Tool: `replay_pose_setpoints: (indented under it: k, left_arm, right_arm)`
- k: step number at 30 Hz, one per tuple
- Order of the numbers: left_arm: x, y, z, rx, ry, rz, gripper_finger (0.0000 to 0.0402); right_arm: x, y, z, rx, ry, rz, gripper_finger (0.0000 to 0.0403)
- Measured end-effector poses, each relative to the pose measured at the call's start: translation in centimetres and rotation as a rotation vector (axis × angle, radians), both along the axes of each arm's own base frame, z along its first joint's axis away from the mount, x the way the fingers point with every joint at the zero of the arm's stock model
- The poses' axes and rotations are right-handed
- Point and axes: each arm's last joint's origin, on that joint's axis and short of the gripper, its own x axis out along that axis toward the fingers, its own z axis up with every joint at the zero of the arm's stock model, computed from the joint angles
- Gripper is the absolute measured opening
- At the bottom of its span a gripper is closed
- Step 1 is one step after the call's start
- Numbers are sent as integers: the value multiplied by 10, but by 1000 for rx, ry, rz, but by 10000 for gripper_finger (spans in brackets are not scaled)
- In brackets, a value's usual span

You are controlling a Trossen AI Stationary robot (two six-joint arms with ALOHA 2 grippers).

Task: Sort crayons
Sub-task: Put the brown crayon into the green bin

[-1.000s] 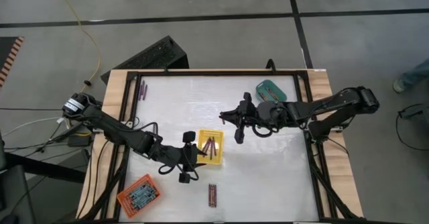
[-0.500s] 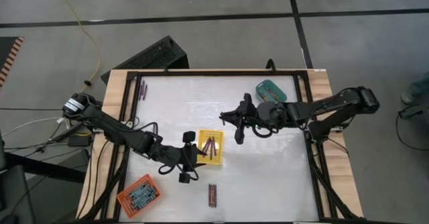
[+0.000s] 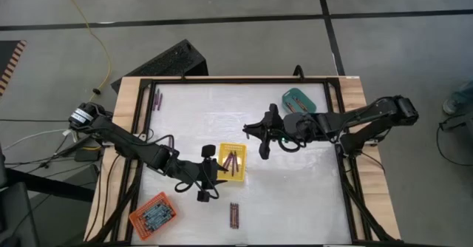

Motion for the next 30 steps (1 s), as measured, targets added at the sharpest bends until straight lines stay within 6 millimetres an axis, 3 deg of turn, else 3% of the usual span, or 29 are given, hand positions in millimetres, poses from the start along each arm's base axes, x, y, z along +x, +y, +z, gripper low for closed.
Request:
replay_pose_setpoints:
  k: [15, 30]
  left_arm:
    - [0, 0, 0, 0, 0, 0, 148]
    - [0, 0, 0, 2, 5, 0, 148]
  right_arm:
    - [-3, -23, -11, 30, 116, -136, 0]
    - [-67, -97, -29, 182, 510, -484, 0]
